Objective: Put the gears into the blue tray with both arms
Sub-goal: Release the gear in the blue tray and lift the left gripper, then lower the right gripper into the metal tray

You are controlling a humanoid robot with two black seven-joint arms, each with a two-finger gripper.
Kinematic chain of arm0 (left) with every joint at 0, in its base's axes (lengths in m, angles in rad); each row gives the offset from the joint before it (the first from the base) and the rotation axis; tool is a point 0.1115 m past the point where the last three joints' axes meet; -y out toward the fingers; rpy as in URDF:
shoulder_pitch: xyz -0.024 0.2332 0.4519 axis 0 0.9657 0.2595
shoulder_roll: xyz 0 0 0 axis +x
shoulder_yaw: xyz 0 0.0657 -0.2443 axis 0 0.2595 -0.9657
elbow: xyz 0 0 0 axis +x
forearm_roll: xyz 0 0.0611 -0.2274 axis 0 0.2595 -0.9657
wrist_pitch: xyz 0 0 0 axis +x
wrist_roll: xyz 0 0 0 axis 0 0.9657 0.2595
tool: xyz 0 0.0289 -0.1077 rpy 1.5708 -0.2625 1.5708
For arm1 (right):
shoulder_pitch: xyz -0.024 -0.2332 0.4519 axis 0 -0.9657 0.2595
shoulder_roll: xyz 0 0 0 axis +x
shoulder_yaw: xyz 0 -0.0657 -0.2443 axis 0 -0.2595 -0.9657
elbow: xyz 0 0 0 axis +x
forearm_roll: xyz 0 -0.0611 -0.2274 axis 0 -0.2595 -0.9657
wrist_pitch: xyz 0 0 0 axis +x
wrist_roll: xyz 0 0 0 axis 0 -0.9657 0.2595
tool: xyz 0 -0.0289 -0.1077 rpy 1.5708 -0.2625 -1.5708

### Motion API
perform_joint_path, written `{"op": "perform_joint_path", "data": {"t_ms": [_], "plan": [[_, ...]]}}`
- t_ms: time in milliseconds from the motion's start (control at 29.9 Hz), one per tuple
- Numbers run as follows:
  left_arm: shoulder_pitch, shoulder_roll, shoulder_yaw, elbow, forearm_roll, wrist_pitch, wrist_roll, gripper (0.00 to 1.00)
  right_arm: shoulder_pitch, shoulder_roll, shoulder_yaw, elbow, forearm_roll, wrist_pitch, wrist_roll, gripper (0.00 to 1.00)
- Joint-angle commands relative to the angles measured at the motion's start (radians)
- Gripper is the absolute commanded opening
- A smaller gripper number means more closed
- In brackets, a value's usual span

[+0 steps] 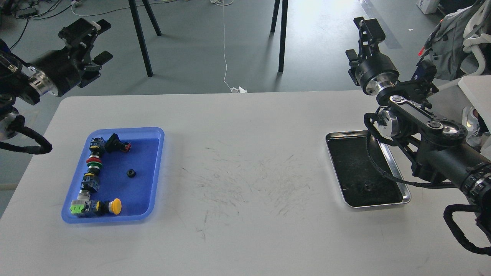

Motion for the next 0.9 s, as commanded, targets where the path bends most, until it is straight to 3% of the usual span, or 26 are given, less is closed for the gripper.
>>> {"op": "perform_joint_path", "data": {"t_ms": [0,167,267,468,635,869], "plan": [[-0.010,-0.010,-0.020,0.006,-0.037,-0.008,0.000,0.99,0.004,-0.003,-0.010,0.002,0.001,0.007,0.000,0.97],[-0.005,-0.033,-0.020,0.025,-0.048,-0.007,0.000,0.99,0.009,-0.011,-0.018,0.025,0.001,0.015,-0.003,0.97],[-0.005,-0.078,-0.022,0.087,-0.059,-0.002,0.000,0.98,0.038,-0.053,-0.056,0.047,0.001,0.033,-0.028,0.97],[0.005,-0.151,-0.035,0.149,-0.094,0.006,0.000,0.98,0.150,-0.121,-0.274,0.102,0.001,0.101,-0.031,0.98],[0.025,-0.196,-0.035,0.173,-0.096,0.085,0.000,0.99,0.254,-0.195,-0.439,0.174,-0.001,0.202,-0.031,0.98],[0.045,-0.202,-0.042,0.175,-0.106,0.084,0.000,0.99,0.427,-0.244,-0.711,0.272,-0.013,0.286,-0.020,0.98]]}}
